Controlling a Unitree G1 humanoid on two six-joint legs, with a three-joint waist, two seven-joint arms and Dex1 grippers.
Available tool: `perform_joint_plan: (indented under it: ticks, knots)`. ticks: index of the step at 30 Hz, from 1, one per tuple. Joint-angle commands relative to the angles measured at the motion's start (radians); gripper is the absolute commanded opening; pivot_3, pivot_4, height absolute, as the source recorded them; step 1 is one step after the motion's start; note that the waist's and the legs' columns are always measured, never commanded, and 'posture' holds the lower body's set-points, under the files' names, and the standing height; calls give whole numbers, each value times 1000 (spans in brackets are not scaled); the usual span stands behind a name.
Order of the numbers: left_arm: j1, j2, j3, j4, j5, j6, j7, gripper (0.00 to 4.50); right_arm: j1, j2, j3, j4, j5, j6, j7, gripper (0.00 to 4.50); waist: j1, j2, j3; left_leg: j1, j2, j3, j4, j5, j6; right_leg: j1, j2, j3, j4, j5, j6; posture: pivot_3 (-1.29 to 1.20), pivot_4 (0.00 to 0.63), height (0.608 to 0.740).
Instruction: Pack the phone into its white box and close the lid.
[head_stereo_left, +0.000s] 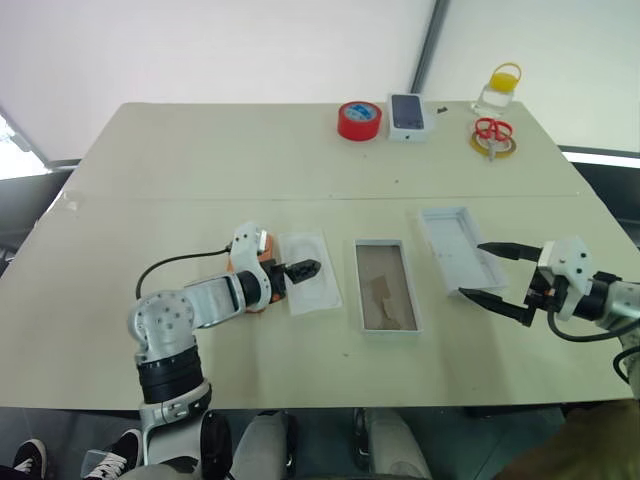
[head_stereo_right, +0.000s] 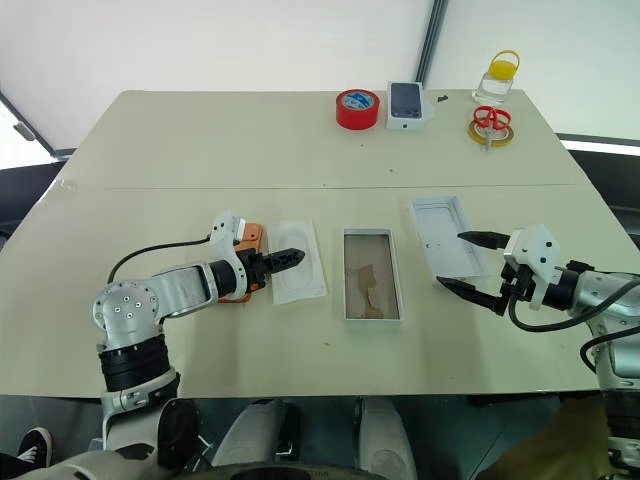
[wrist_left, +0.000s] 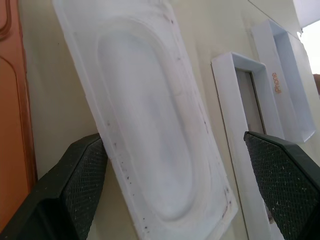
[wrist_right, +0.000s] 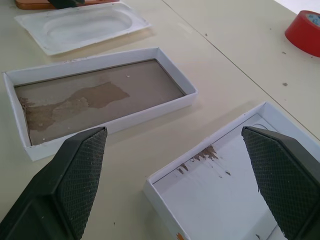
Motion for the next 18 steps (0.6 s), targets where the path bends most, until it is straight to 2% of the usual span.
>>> perform_joint_plan:
  ticks: [1, 2, 9, 13, 18]
  knots:
    - [-5, -16, 6, 39, 41, 14, 18, 3935, -8, 2, -16, -28, 7, -11, -12, 4500, 0, 0, 0, 0, 0, 0, 0, 0, 0, 0, 0, 0, 0, 0, 0, 0, 150, 739]
    - [-5, -18, 7, 40, 45, 22, 15, 3649, -10, 1, -18, -29, 7, -10, -13, 4500, 0, 0, 0, 0, 0, 0, 0, 0, 0, 0, 0, 0, 0, 0, 0, 0, 150, 739]
    - [-7, -18, 33, 42, 77, 74, -13, 48, -13, -2, -23, -33, 8, -9, -20, 4500, 0, 0, 0, 0, 0, 0, 0, 0, 0, 0, 0, 0, 0, 0, 0, 0, 150, 739]
    - [-20, -15, 58, 47, 94, 81, -30, 48, -12, 0, -22, -44, 11, -8, -26, 4500, -2, -1, 0, 0, 0, 0, 0, 0, 0, 0, 0, 0, 0, 0, 0, 0, 150, 739]
    - [-80, 25, 115, 53, 72, 107, -83, 48, 20, 13, 5, -192, 109, 125, -17, 4500, -3, -2, 1, -1, 0, 0, 0, 0, 0, -1, 0, 0, 0, 0, 0, 0, 150, 739]
